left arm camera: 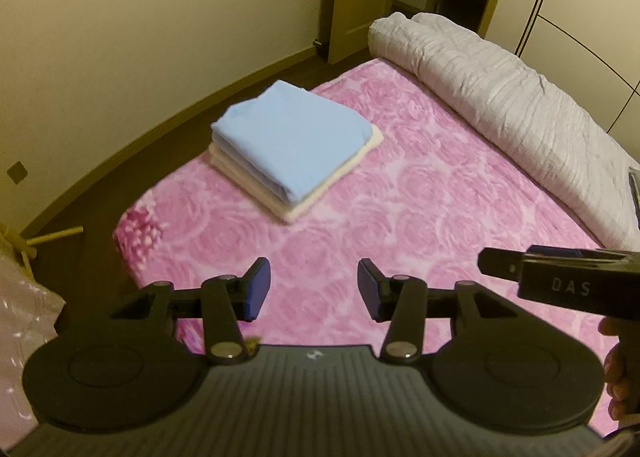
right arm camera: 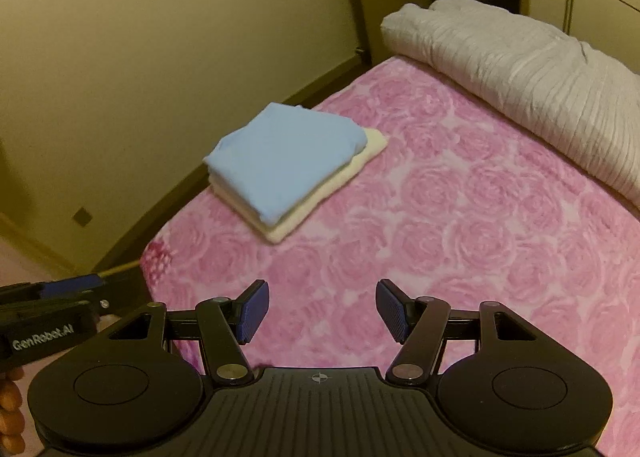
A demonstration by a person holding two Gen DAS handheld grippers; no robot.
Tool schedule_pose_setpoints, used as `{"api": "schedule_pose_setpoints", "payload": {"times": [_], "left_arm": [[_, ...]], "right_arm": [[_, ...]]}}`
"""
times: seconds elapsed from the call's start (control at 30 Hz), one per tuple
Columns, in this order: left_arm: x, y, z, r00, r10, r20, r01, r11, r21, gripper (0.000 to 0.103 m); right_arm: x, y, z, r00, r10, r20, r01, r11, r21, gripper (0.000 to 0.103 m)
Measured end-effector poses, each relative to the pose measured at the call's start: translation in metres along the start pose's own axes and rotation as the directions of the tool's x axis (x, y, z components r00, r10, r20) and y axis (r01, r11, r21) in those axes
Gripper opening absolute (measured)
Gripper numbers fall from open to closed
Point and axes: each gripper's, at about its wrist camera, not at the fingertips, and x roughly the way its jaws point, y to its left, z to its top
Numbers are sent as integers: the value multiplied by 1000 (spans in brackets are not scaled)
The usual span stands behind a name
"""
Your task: Fold clothes
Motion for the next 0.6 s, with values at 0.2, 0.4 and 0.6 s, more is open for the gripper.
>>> {"api": "schedule_pose_setpoints", "payload": {"times": [0.2,0.4,0.6], "left_arm": [[-5,-28,-17,999,53,-7,-53,998,-26,41],[7,-44,-19,996,83,-44,-86,994,-68,41],[25,-56,-12,991,109,-73,-115,989,-95,41]], "right_arm": [[-5,-18,-11,999,7,-41,-9,998,-55,63],[1,-39,-9,997,9,-79,-16,995,-95,63],[18,-57,3,993,3,-118,-18,992,-126,63]]}}
